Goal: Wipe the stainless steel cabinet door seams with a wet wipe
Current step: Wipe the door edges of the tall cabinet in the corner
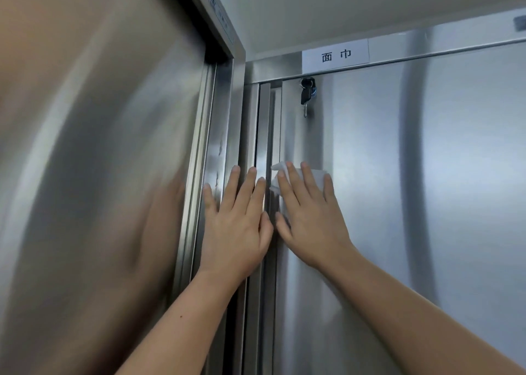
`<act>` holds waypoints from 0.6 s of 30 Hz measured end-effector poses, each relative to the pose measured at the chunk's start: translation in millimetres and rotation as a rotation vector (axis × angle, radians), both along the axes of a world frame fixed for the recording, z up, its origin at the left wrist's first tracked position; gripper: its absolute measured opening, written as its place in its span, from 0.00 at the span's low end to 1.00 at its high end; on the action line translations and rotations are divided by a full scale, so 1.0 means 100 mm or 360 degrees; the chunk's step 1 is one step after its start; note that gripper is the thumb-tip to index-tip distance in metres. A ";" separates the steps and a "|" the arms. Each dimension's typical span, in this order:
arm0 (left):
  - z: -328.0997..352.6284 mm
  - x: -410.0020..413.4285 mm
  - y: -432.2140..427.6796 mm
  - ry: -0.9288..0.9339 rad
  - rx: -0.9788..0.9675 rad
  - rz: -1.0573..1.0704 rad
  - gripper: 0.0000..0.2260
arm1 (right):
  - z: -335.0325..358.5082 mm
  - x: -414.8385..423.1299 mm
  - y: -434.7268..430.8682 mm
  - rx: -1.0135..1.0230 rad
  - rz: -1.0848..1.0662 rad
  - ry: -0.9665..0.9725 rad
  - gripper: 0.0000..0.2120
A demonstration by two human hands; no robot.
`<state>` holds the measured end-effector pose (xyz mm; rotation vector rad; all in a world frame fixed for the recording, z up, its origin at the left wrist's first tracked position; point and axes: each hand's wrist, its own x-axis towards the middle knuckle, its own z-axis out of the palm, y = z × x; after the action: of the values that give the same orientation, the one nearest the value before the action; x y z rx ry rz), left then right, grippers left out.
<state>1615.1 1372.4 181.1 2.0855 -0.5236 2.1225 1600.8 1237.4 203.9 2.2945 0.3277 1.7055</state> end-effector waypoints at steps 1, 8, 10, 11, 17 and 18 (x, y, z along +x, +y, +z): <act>0.00 0.00 0.01 -0.0002 -0.0018 -0.0016 0.22 | 0.02 0.01 0.00 -0.0030 -0.0025 -0.0025 0.30; 0.01 0.03 0.02 -0.0014 -0.0041 -0.0079 0.22 | 0.29 0.12 0.02 -0.0223 -0.0178 -0.0071 0.31; 0.01 0.04 0.02 -0.0004 -0.0046 -0.0064 0.23 | 0.40 0.17 0.04 -0.0249 -0.0141 -0.0040 0.31; 0.01 0.05 0.02 0.0000 -0.0049 -0.0065 0.23 | 0.46 0.19 0.05 -0.0259 -0.0141 -0.0041 0.31; 0.01 0.06 0.03 -0.0005 -0.0074 -0.0116 0.23 | 0.83 0.23 0.09 -0.0241 -0.0140 -0.0082 0.30; 0.01 0.06 0.03 -0.0006 -0.0072 -0.0119 0.23 | 0.89 0.24 0.09 -0.0225 -0.0139 -0.0083 0.30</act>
<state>1621.0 1375.1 181.9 2.0064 -0.5397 2.0779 1624.8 1246.8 293.4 2.1283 0.3216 1.6418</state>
